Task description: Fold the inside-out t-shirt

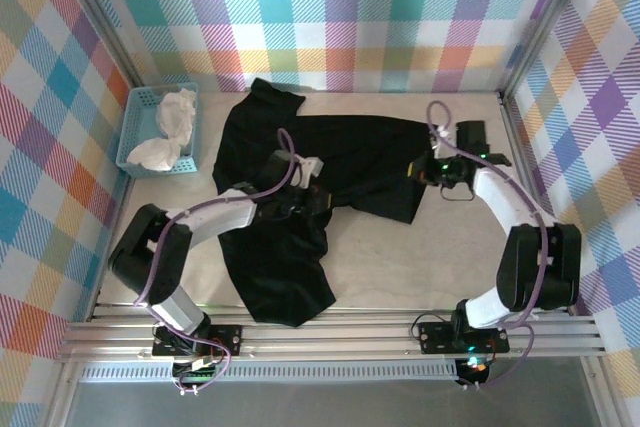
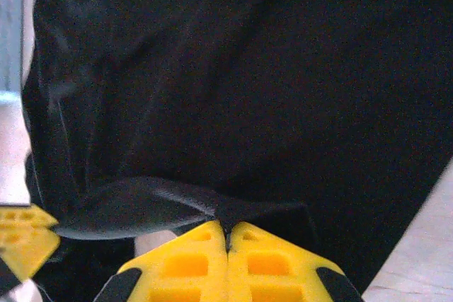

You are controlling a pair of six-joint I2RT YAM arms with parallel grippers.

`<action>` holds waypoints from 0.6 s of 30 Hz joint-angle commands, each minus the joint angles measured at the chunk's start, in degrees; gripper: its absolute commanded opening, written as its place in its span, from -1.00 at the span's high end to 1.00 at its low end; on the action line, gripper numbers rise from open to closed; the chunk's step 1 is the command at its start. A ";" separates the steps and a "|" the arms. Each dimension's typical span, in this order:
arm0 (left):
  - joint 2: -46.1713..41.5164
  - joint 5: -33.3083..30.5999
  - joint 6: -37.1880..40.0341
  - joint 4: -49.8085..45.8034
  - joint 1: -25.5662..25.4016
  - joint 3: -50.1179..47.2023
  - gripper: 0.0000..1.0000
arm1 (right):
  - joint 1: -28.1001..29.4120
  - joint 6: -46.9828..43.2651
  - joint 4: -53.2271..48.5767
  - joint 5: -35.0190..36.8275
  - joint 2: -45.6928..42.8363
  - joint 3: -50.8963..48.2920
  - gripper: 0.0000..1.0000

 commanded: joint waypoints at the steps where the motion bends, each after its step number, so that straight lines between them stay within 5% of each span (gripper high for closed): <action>1: 2.20 -2.63 0.77 0.54 -0.62 5.62 0.32 | -3.32 4.32 3.29 2.10 -1.76 2.38 1.00; 6: -7.54 -10.53 1.70 -2.94 -0.74 -3.67 -0.17 | -3.39 3.69 3.46 5.83 -0.32 2.61 1.00; 11: -22.99 -22.69 -2.23 -17.97 -0.65 -16.80 -0.31 | -2.43 3.96 5.80 3.56 1.30 -0.36 1.00; 18: -13.79 -22.12 -5.31 -15.29 -0.30 -13.66 -0.32 | -1.56 2.82 5.64 5.97 0.92 -0.19 1.00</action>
